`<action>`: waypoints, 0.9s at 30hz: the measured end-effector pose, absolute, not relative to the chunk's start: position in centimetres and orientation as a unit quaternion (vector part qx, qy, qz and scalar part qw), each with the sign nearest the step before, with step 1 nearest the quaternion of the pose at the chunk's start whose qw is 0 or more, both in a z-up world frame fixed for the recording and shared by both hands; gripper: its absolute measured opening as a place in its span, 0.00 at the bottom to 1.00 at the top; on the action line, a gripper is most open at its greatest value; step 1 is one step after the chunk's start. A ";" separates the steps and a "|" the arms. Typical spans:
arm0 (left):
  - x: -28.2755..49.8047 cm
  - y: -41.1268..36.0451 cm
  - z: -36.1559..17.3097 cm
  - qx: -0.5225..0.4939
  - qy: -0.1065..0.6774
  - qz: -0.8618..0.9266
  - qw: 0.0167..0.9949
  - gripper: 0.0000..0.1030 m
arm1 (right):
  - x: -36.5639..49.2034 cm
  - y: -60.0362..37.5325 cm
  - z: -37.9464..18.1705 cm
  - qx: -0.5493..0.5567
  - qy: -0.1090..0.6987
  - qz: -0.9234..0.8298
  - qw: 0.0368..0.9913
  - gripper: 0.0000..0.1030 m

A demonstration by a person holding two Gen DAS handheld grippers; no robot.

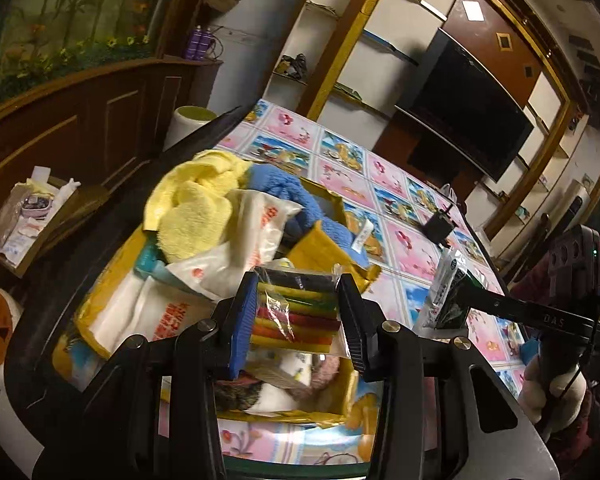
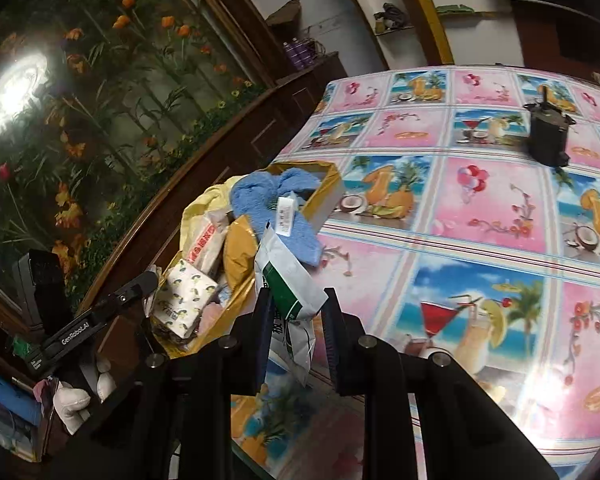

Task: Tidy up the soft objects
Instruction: 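Carry sticks and sachet into the white box and open both tools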

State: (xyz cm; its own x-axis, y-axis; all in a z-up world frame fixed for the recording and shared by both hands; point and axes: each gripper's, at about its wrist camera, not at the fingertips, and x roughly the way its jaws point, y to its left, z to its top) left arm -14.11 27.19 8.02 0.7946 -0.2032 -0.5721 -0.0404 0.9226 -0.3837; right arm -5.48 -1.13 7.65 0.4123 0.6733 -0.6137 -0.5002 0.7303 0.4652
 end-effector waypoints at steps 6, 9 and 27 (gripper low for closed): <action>-13.9 30.9 6.7 -0.225 0.322 -0.012 0.919 0.39 | -5.5 4.0 7.6 0.102 0.429 0.401 0.803 0.22; -13.8 32.2 6.1 -0.239 0.322 0.001 0.916 0.39 | -5.6 6.2 7.5 0.098 0.436 0.422 0.789 0.22; -13.5 33.6 5.6 -0.239 0.324 0.033 0.915 0.58 | -1.6 14.0 7.6 0.037 0.433 0.403 0.805 0.22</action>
